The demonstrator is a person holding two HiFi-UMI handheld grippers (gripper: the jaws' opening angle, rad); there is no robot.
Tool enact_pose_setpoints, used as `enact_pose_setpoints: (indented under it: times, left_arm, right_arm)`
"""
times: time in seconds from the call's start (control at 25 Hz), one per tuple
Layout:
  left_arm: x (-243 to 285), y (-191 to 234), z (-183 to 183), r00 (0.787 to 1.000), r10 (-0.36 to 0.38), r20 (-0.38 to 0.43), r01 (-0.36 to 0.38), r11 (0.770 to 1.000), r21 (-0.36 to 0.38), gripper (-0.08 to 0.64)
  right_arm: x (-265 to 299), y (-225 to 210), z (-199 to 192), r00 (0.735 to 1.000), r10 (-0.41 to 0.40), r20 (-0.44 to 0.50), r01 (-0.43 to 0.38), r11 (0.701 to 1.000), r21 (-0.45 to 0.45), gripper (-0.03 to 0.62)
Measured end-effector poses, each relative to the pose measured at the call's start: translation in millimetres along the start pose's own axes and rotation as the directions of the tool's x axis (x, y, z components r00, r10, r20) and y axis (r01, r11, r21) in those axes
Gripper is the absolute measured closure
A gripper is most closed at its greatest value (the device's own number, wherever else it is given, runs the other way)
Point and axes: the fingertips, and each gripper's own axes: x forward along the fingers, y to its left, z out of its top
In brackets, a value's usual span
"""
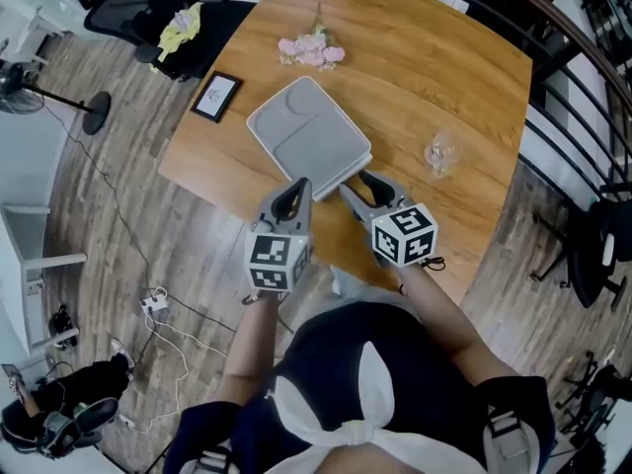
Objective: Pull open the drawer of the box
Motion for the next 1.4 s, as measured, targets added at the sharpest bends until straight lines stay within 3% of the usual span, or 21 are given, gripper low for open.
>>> enact_pose_setpoints:
  times: [0.28, 0.44, 0.64, 0.84, 1.12, 1.4]
  left_arm:
    - [27.0, 7.7, -15.7, 0.998, -0.021, -0.062, 0.022, 1.000, 0.008, 0.540]
    - [36.6, 12.6, -24.0, 0.996, -0.025, -0.082, 0.026, 1.000, 0.008, 0.540]
    - [45.3, 18.2, -32.1, 0.993, -0.033, -0.110, 0.033, 0.999, -0.002, 0.540]
    - [57.3, 19.2, -44.7, 0.988, -0.042, -0.145, 0.045, 0.999, 0.012, 0.540]
    - [61.7, 19.1, -52.1, 0.985, -0.044, -0.169, 0.048, 0.999, 0.022, 0.540]
    - [64.2, 13.6, -67.6, 0.981, -0.061, -0.185, 0.069, 0.997, 0.036, 0.540]
  right_arm:
    - [22.5, -23.9, -28.1, 0.998, 0.010, -0.060, -0.001, 0.990, 0.143, 0.402]
    - [32.4, -35.6, -48.5, 0.996, 0.024, -0.091, 0.001, 0.962, 0.272, 0.402]
    - [45.5, -44.5, -71.7, 0.992, 0.037, -0.121, 0.009, 0.933, 0.359, 0.402]
    - [58.9, -54.8, -84.1, 0.991, 0.055, -0.120, 0.007, 0.886, 0.464, 0.402]
    - [68.3, -60.8, -96.3, 0.991, 0.073, -0.113, -0.001, 0.844, 0.537, 0.401]
    - [72.9, -62.7, -96.7, 0.988, 0.146, -0.055, -0.084, 0.796, 0.600, 0.400]
